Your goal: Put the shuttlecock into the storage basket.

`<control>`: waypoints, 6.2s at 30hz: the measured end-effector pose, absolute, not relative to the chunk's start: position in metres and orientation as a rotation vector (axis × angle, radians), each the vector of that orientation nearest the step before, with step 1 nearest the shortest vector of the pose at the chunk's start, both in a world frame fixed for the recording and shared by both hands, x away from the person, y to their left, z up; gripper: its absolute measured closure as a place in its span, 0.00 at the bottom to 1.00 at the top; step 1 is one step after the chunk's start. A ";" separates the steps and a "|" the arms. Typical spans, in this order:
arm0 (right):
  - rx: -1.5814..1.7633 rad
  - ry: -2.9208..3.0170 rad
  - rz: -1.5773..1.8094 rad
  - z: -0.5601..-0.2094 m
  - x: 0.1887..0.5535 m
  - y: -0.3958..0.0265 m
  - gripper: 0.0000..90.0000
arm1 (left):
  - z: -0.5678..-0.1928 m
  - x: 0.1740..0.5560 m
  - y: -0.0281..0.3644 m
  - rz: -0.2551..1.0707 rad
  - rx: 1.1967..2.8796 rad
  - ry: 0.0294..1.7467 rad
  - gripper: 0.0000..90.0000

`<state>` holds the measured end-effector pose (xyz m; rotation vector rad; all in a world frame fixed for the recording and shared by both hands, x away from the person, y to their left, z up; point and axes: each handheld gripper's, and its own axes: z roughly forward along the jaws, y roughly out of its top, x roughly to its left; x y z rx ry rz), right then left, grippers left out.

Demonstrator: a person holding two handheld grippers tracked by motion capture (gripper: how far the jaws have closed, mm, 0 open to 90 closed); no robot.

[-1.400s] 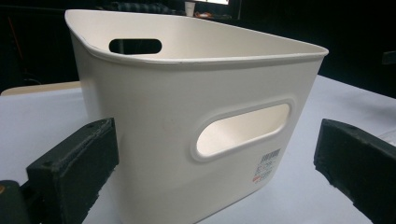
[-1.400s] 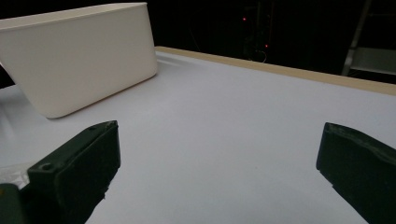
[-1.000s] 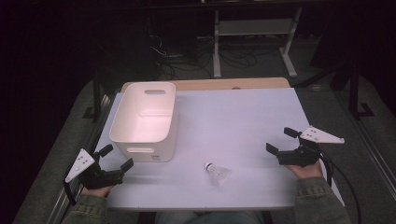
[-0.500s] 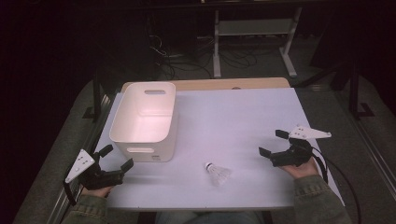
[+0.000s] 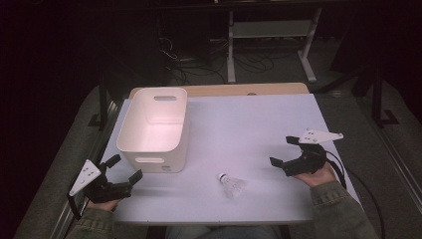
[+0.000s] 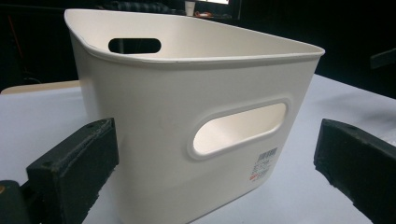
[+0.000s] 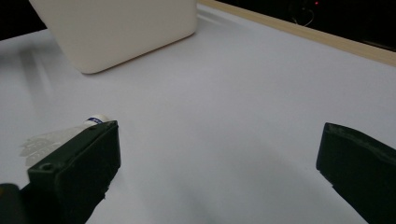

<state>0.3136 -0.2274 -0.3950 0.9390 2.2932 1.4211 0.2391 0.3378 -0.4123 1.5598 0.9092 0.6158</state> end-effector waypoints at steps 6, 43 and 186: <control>0.896 2.366 1.395 -0.387 0.319 -0.215 0.00 | -0.412 0.239 0.337 0.618 1.559 0.913 0.00; 0.713 2.710 1.199 -0.390 0.336 -0.147 0.00 | -0.412 0.238 0.338 0.617 1.560 0.909 0.00; 0.754 3.002 1.406 -0.421 0.346 -0.026 0.93 | -0.411 0.237 0.340 0.610 1.540 0.916 0.00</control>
